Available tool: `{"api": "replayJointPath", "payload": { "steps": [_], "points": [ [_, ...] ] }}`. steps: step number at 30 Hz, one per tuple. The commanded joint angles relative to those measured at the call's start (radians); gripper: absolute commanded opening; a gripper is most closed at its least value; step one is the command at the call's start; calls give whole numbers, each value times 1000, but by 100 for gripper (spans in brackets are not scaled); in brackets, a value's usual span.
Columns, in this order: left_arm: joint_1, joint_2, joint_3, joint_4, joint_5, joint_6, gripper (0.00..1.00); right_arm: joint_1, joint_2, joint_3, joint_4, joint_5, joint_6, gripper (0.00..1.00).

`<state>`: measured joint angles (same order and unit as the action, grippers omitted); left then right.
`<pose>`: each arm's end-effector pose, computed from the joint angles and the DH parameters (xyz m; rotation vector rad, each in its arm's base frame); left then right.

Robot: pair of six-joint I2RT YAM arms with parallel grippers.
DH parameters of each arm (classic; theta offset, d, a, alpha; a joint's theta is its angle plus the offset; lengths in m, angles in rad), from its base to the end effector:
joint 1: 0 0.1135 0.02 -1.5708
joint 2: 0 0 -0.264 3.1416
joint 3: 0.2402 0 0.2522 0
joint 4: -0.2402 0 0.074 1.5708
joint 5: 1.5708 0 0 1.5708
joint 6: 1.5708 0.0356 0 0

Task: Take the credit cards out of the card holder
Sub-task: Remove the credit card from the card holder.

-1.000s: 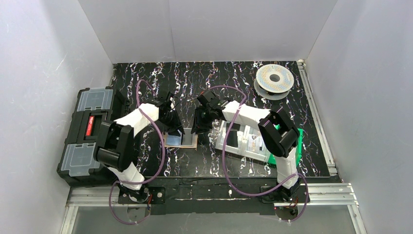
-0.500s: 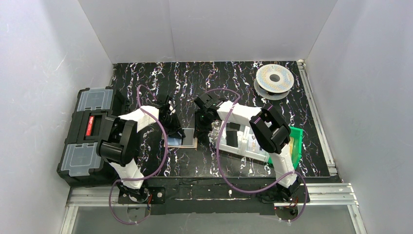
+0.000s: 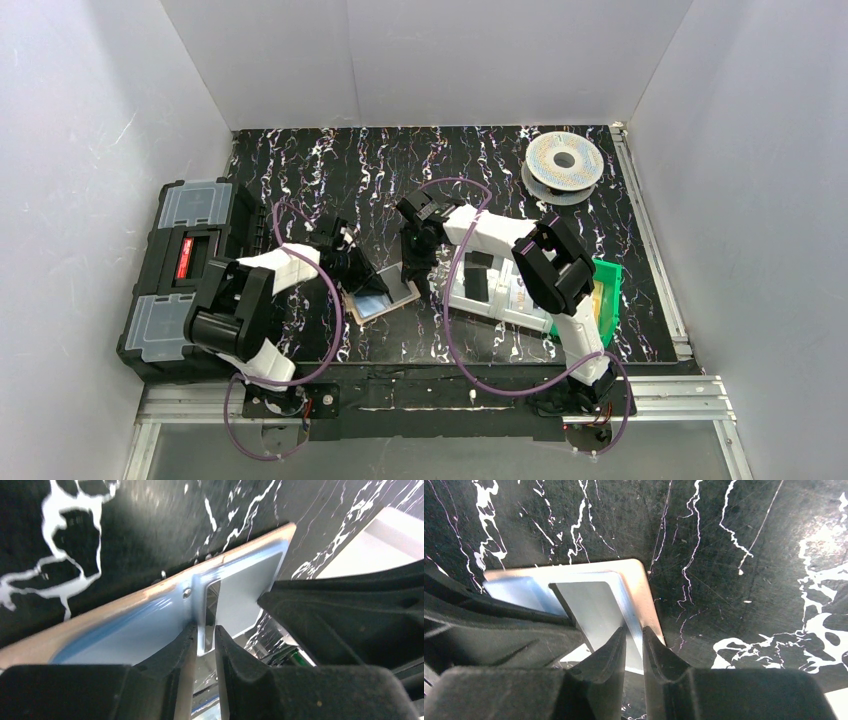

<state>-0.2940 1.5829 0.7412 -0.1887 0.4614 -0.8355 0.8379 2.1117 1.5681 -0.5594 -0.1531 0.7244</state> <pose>0.2688 -0.0979 0.1440 -0.5674 2.7181 -0.9605 0.2943 0.3350 0.1670 -0.2135 2.8402 0.6328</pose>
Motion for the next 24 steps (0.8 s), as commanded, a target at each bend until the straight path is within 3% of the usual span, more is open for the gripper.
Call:
{"api": "replayJointPath", "payload": {
  "steps": [1,10,18,24],
  "points": [
    [-15,-83,-40,-43,-21,-17,19,3,-23,10,-39,75,-37,26],
    [-15,-114,-34,-93,-93,17,18,9,-58,-18,-45,89,-45,26],
    [-14,-62,-55,-80,-147,19,1,36,-47,0,-66,110,-59,23],
    [-13,-31,-52,-64,-146,22,0,64,-26,29,-86,119,-64,21]
  ]
}}
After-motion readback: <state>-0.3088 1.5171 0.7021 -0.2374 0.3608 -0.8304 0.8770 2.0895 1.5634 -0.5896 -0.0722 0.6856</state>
